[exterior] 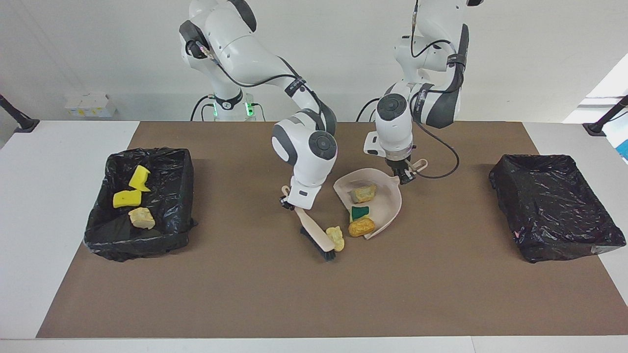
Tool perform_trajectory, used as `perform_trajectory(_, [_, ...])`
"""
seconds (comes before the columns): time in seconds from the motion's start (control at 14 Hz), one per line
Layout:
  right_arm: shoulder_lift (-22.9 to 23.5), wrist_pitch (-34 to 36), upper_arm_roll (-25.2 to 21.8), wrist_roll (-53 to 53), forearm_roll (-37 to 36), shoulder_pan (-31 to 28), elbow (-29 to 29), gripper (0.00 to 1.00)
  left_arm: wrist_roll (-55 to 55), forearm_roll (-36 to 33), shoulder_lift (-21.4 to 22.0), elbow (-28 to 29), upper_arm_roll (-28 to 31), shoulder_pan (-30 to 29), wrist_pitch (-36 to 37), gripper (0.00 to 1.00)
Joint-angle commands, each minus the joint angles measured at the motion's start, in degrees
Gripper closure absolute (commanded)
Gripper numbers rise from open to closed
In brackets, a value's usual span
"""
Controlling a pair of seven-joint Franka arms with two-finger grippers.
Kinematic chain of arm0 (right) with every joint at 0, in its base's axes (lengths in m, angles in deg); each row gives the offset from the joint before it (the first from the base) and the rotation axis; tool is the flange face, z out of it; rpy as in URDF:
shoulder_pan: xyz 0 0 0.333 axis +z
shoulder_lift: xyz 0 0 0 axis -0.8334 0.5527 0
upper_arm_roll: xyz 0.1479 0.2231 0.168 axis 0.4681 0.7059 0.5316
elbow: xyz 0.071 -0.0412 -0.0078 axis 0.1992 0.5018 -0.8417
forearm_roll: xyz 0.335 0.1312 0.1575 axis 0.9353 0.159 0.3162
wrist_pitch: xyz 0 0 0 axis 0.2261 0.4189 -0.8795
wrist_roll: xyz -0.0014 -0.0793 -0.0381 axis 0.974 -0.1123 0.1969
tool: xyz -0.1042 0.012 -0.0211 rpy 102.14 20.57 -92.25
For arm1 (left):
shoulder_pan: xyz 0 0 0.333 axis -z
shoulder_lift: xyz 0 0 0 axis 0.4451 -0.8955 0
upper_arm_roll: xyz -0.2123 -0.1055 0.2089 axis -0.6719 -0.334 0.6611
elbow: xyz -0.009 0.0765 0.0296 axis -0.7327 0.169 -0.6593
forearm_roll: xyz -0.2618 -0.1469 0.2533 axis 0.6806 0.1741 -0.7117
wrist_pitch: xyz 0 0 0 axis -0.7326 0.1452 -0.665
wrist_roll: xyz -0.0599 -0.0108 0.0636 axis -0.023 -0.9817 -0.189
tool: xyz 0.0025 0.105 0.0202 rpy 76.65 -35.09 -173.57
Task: Sweep and dump trash in bin
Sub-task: 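Brush the remaining pieces into the dustpan held by the left gripper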
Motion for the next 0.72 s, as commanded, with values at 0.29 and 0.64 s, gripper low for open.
perform_trajectory(0.29, [-2.44,1.07,7.63,1.99,-0.15,-0.49,5.41,1.0,-0.73,-0.65,1.49,1.58,-0.09,-0.97,-0.37,1.0])
perform_trajectory(0.64, [-6.48,8.26,10.19,4.97,8.36,-3.56,7.18,1.0,-5.56,-0.48,1.41,1.58,-0.09,-1.58,-1.42,1.0])
